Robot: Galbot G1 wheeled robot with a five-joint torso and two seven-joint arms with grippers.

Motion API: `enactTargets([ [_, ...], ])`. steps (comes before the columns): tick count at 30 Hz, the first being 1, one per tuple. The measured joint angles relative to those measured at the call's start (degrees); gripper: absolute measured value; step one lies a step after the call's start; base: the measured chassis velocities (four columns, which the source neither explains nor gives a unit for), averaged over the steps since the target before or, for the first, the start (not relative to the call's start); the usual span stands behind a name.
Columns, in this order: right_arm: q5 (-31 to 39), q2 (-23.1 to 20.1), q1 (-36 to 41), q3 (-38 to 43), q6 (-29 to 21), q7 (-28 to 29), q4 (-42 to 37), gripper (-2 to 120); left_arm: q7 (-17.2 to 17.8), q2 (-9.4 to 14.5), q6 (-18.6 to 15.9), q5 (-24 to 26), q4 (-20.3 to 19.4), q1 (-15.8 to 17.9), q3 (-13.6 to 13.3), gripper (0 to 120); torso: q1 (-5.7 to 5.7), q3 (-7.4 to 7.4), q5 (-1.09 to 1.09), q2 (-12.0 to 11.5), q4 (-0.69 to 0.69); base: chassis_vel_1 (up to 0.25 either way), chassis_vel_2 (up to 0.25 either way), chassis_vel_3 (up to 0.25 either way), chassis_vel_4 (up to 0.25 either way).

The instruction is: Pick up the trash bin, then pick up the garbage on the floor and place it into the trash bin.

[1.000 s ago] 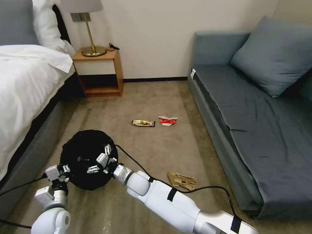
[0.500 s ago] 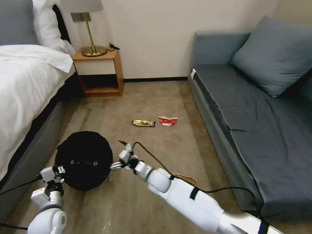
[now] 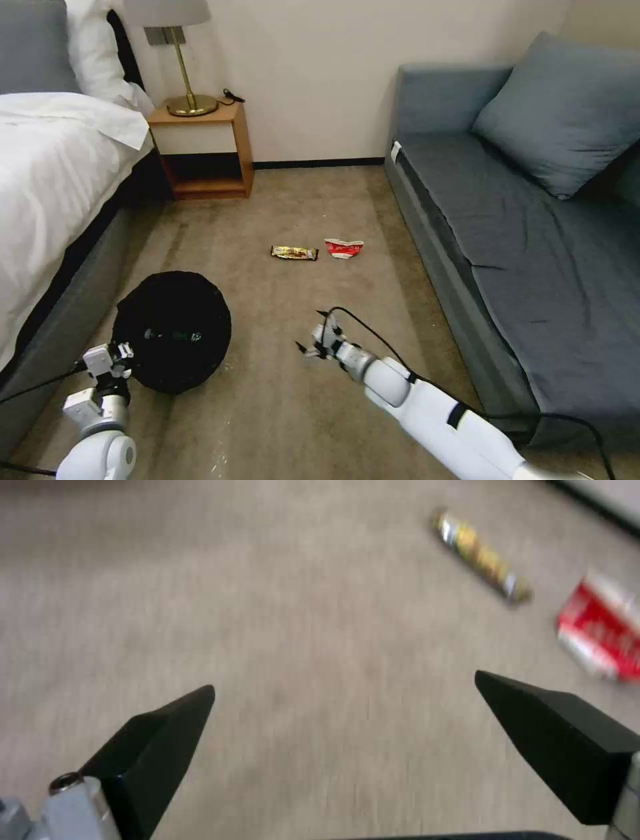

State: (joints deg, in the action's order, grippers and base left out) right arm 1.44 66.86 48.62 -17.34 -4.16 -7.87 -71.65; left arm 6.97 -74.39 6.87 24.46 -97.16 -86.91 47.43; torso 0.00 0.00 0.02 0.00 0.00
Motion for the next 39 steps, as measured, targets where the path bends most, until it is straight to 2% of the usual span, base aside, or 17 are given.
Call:
enactTargets([
  [5, -3.5, -0.4, 2.3, 7.3, -2.8, -8.9, 3.1, 100, 0.0, -0.1, 0.4, -0.7, 0.0, 0.0, -0.1, 3, 0.00, 0.00, -0.01, 0.0, -0.01, 0.000, 0.000, 0.000, 0.000],
  [8, -5.0, -0.2, 2.6, 10.4, -3.0, -11.9, 4.8, 100, 0.1, -0.1, 0.9, -1.2, 0.1, 0.0, -0.1, 3, 0.00, 0.00, 0.01, 0.0, 0.00, 0.000, 0.000, 0.000, 0.000],
  [16, -6.1, -0.1, 2.8, 13.1, -2.8, -14.4, 6.8, 100, 0.1, -0.1, 1.0, -1.5, 0.1, 0.0, -0.2, 3, 0.00, 0.00, -0.01, 0.0, 0.00, 0.000, 0.000, 0.000, 0.000],
  [17, -8.0, 0.4, 2.8, 15.8, -0.1, -16.4, 10.1, 100, 0.6, -0.2, 1.5, -1.9, 0.0, -0.2, -0.2, 3, 0.00, 0.00, -0.02, 0.0, 0.00, 0.000, 0.000, 0.000, 0.000],
  [19, -9.3, 1.4, 2.8, 18.0, 2.3, -18.7, 12.8, 100, 1.1, -0.3, 1.6, -2.1, -0.3, -0.4, -0.2, 3, 0.00, 0.00, -0.01, 0.0, -0.01, 0.000, 0.000, 0.000, 0.000],
  [23, -10.7, 2.4, 2.5, 19.8, 3.7, -21.1, 15.0, 100, 1.2, -0.4, 1.7, -2.2, -0.5, -0.7, -0.2, 3, 0.00, 0.00, -0.01, 0.0, 0.00, 0.000, 0.000, 0.000, 0.000],
  [26, -11.5, 3.6, 1.7, 21.4, 5.6, -22.7, 17.7, 89, 1.2, -0.4, 1.9, -2.4, -0.5, -1.3, -0.2, 3, 0.00, 0.00, -0.01, 0.0, 0.00, 0.000, 0.000, 0.000, 0.000],
  [27, -11.5, 3.6, 1.7, 21.4, 5.6, -22.7, 17.7, 89, 1.2, -0.4, 1.9, -2.4, -0.5, -1.3, -0.2, 3, 0.00, 0.00, -0.01, 0.0, 0.00, 0.000, 0.000, 0.000, 0.000],
  [30, -12.8, 5.3, 0.2, 24.9, 8.1, -26.1, 21.2, 74, 1.1, -0.4, 2.6, -2.8, -0.2, -1.8, -0.2, 3, 0.00, 0.00, -0.02, 0.0, 0.01, 0.000, 0.000, 0.000, 0.000],
  [39, -12.9, 5.8, 0.5, 25.8, 9.7, -28.0, 21.5, 42, 0.9, -0.2, 3.0, -2.8, 0.3, -1.7, -0.2, 3, 0.00, 0.00, -0.02, 0.0, 0.00, 0.000, 0.000, 0.000, 0.000],
])
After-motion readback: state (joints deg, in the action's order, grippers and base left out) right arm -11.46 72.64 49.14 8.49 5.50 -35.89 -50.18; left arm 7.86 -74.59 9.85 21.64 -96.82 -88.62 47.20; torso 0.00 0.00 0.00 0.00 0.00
